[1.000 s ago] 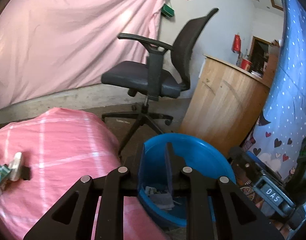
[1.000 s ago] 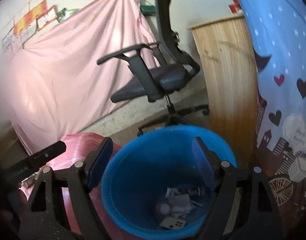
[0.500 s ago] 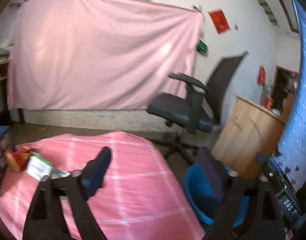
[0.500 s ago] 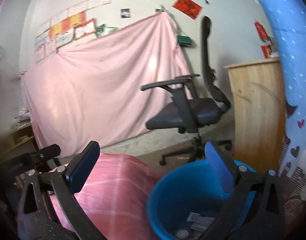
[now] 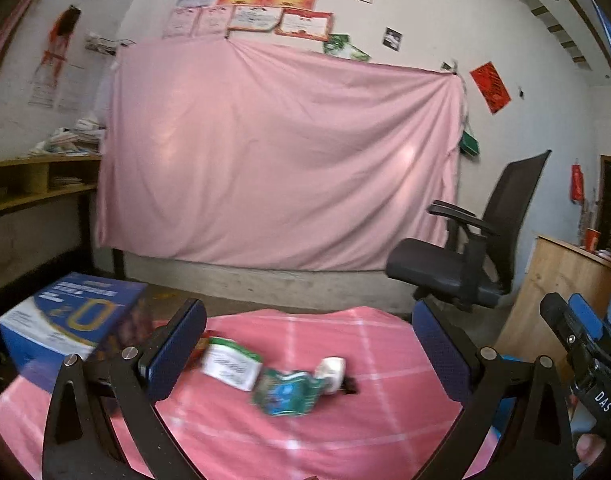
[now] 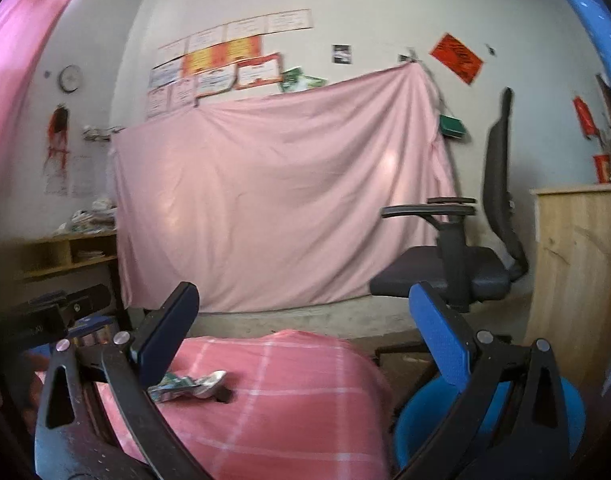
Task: Collect trash
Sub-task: 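Move both tools back over the bed toward the remaining trash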
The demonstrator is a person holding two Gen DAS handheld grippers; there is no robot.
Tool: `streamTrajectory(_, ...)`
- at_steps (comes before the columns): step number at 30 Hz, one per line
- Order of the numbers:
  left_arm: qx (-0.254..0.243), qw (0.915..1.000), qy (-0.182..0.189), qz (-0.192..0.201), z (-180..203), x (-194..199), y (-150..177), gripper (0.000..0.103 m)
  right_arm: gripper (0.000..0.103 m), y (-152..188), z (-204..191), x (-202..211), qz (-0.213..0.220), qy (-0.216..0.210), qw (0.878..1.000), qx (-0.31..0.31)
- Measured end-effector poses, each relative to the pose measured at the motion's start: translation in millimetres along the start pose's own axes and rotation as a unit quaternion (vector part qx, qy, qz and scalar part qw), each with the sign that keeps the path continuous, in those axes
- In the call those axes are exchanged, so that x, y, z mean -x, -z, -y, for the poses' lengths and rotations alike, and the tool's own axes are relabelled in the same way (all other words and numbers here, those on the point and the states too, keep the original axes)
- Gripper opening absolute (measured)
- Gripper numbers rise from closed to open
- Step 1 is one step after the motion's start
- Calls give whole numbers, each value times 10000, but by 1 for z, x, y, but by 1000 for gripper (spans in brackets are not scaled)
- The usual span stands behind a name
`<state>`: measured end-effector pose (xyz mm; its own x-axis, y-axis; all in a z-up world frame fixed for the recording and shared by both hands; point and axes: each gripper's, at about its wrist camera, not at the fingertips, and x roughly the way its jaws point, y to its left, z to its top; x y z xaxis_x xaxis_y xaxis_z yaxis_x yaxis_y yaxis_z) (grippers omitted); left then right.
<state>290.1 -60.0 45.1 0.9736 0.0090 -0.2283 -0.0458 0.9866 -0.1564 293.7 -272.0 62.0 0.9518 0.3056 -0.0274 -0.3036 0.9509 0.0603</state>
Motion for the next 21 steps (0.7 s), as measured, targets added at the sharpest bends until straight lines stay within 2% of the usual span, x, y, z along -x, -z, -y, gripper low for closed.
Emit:
streamTrajectory(5,97,9994,-332,83,-29,9,11,101,103,8,-25,-9,-85,-295,9991,280)
streamTrajectory(8,58,9988,-496,-6,-44,12,19,101,103,15,-37,-15,-185,-445,9979,440)
streamTrajectory(15,127,9982,-443,-397,-65,3,36,101,103,32,-52,-37,-643,-552,9941,673)
streamTrajectory(21,115,9964,-359,-753,-66,-11,46,101,103,48,-54,-51,-1040,-593,9898,771)
